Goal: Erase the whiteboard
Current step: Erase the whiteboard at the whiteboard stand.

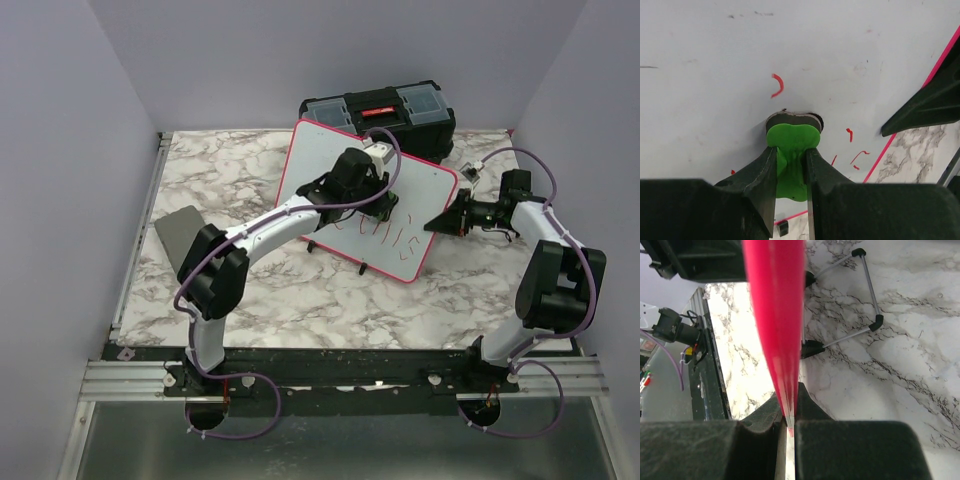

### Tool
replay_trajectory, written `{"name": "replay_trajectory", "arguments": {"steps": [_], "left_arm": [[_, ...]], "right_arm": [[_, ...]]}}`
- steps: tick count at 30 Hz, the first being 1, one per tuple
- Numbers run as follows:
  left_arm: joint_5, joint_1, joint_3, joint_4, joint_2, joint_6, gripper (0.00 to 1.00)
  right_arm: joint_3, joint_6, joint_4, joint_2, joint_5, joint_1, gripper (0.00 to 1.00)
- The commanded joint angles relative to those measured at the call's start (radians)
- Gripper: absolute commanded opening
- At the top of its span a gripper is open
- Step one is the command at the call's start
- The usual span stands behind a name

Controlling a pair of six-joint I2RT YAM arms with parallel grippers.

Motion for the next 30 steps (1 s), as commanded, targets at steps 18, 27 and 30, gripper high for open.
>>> {"name": "replay_trajectory", "arguments": {"steps": [18, 27, 30], "left_arm": [[-0.123, 0.058, 0.437, -0.321, 0.195, 0.055, 0.00], [-0.069, -0.016, 0.084, -0.140, 0.111, 0.017, 0.00], [-0.079, -0.037, 0.039, -0.114, 0.102, 0.007, 0.00]], "right_arm": [[0.042, -0.077, -0.017, -0.020, -0.087, 0.009, 0.01], [0.045, -0.088, -0.029, -0.010, -0.089, 0.009, 0.01], [0.047, -0.093, -0.034, -0.009, -0.090, 0.009, 0.01]]}}
